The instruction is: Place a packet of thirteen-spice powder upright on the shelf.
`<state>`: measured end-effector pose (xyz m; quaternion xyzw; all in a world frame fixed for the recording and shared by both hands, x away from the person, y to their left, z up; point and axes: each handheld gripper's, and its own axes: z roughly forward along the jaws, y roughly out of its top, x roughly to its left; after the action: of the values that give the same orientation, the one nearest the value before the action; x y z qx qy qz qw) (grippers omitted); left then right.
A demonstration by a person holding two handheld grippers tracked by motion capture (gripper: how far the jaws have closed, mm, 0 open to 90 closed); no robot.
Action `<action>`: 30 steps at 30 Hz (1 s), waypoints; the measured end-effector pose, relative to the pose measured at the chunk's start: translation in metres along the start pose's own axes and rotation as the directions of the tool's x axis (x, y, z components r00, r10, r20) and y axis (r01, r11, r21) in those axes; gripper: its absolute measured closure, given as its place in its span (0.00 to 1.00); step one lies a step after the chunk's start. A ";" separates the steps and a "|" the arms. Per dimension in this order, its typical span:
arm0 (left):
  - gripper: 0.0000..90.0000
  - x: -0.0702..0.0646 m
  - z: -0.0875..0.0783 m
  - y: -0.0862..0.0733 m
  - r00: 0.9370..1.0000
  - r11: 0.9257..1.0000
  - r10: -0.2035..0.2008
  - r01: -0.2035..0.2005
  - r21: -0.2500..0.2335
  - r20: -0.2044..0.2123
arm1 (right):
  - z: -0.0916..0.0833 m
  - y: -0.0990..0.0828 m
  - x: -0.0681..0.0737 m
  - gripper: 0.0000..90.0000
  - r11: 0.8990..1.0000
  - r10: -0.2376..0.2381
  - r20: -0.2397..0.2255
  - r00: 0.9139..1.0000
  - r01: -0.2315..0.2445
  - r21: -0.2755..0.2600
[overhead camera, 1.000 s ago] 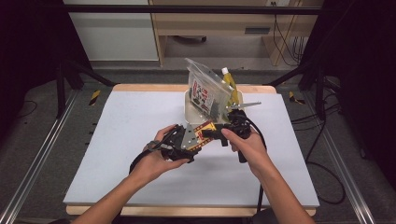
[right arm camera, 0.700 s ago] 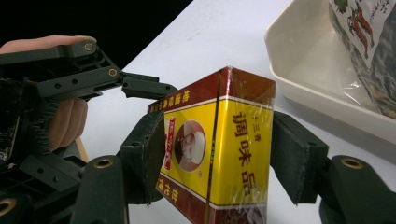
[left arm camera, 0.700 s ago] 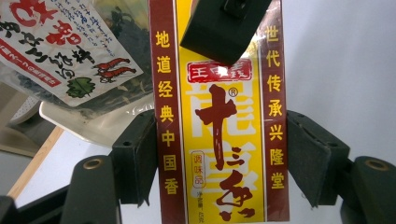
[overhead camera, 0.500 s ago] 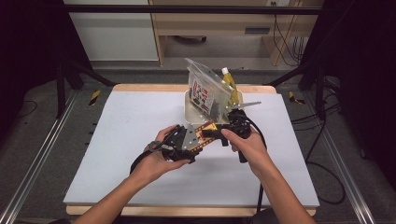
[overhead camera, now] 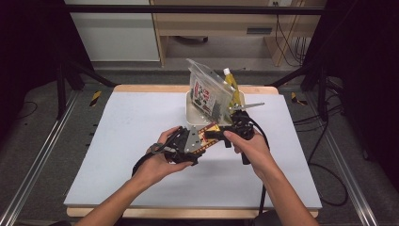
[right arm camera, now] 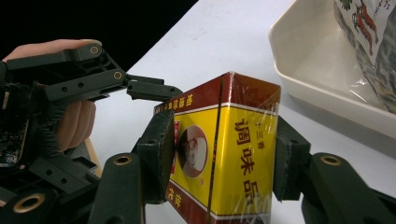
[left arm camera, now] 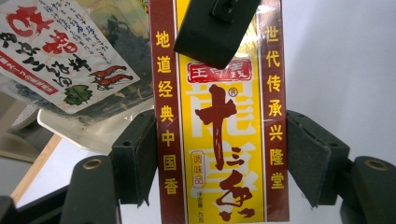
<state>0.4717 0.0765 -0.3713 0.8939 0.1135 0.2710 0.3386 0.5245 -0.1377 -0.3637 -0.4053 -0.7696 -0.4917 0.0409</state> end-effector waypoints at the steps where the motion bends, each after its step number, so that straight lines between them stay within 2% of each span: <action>1: 0.35 0.000 0.000 0.000 1.000 1.000 0.000 0.000 -0.001 0.001 | -0.001 0.000 0.000 0.57 1.000 0.004 -0.004 1.000 -0.004 -0.001; 4: 0.35 0.000 0.000 0.000 1.000 1.000 -0.001 0.001 0.002 -0.001 | -0.003 0.000 -0.001 0.61 1.000 0.012 -0.020 1.000 -0.012 -0.011; 7: 0.35 0.001 0.000 0.000 1.000 1.000 -0.007 0.007 0.004 -0.003 | -0.006 0.000 -0.003 0.68 0.998 0.057 -0.060 0.997 -0.059 -0.033; 10: 0.35 0.001 0.002 0.000 1.000 1.000 -0.009 0.009 0.009 -0.004 | -0.008 0.001 -0.002 0.73 0.997 0.067 -0.073 0.995 -0.070 -0.037; 16: 0.32 0.000 0.004 0.001 1.000 1.000 -0.027 0.027 -0.002 -0.010 | -0.011 0.001 0.003 0.76 0.996 0.077 -0.040 0.996 -0.079 -0.049; 18: 0.25 0.002 0.003 0.000 0.999 0.999 -0.053 0.053 -0.010 -0.001 | -0.014 0.001 0.005 0.76 0.997 0.049 0.027 0.998 -0.047 -0.056; 20: 0.21 0.003 0.002 -0.002 0.998 0.998 -0.065 0.065 -0.004 0.003 | -0.019 0.001 0.005 0.76 0.997 0.048 0.058 0.997 -0.044 -0.065; 22: 0.19 0.004 0.000 -0.007 0.997 0.997 -0.079 0.079 0.005 0.003 | -0.025 0.000 0.004 0.76 0.997 0.031 0.111 0.993 -0.023 -0.071; 23: 0.17 0.005 0.000 -0.009 0.996 0.996 -0.086 0.086 0.007 0.004 | -0.031 0.000 0.003 0.76 0.997 0.025 0.146 0.989 -0.015 -0.069; 26: 0.16 0.006 -0.001 -0.017 0.995 0.994 -0.104 0.104 0.017 0.001 | -0.041 -0.001 0.002 0.76 0.998 0.002 0.207 0.978 0.012 -0.064; 28: 0.15 0.008 -0.003 -0.023 0.993 0.993 -0.114 0.114 0.030 -0.001 | -0.051 -0.003 0.000 0.76 0.998 -0.016 0.265 0.964 0.031 -0.052; 30: 0.14 0.009 -0.004 -0.030 0.990 0.990 -0.139 0.139 0.028 -0.002 | -0.058 -0.004 -0.001 0.76 0.998 -0.024 0.302 0.953 0.039 -0.045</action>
<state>0.4762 0.1044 -0.3854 0.8883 0.1795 0.2453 0.3442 0.5034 -0.1845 -0.3371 -0.4641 -0.7605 -0.4441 -0.0948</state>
